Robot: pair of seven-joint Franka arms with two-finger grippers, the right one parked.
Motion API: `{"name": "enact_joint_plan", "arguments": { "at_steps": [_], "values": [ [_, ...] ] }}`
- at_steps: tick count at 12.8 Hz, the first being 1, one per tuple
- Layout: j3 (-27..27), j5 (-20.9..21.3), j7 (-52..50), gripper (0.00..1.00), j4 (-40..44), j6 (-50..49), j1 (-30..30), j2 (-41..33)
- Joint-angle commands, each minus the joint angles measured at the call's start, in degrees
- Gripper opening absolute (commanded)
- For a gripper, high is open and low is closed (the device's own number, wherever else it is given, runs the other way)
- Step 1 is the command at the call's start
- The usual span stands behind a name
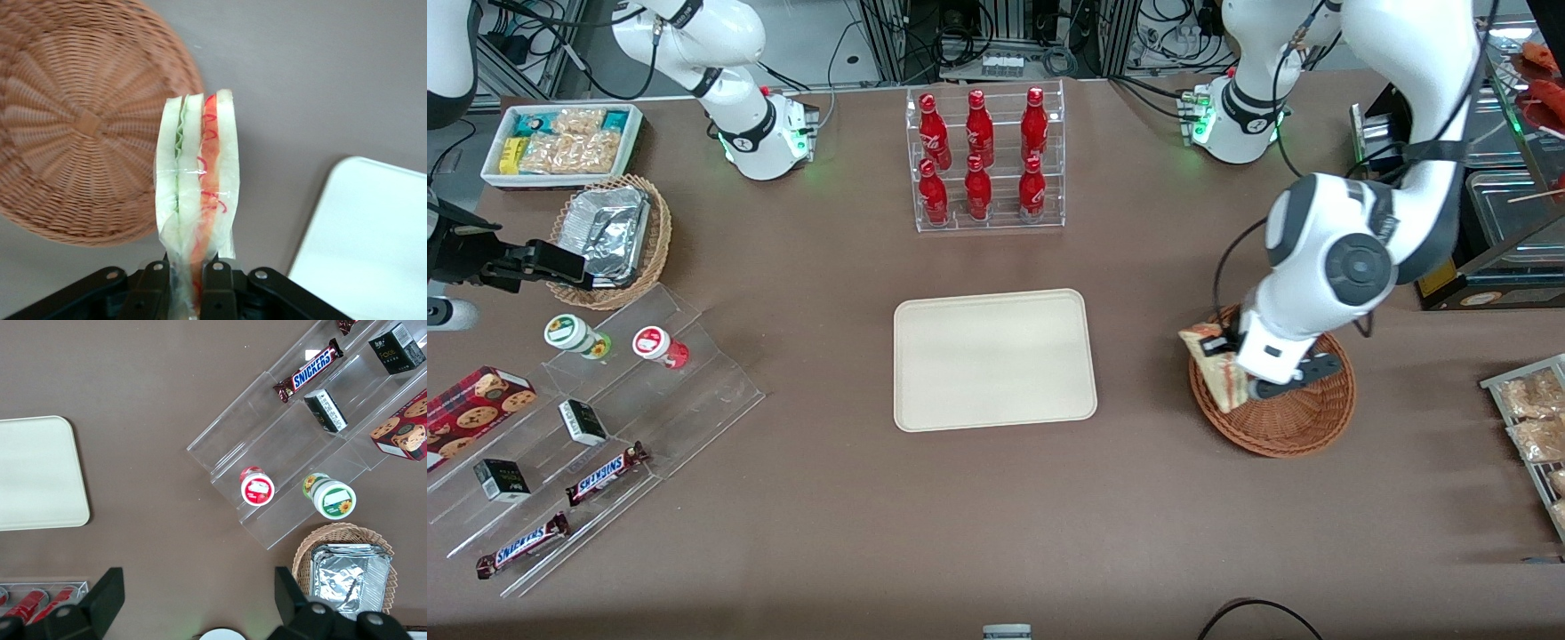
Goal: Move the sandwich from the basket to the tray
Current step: 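Lift the sandwich and carry it with the left gripper over the cream tray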
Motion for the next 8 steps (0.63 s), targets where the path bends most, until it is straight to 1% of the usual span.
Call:
{"name": "enact_joint_plan", "arguments": {
  "at_steps": [1, 3, 8],
  "values": [
    [0.2, -0.2, -0.5, 0.00, 4.5, -1.2, -5.0, 3.3],
    [0.3, 0.2, -0.6, 0.00, 7.9, -1.3, -9.5, 6.4],
    [0.5, 0.5, -5.1, 0.00, 17.4, -1.3, -18.1, 15.0]
  ]
}}
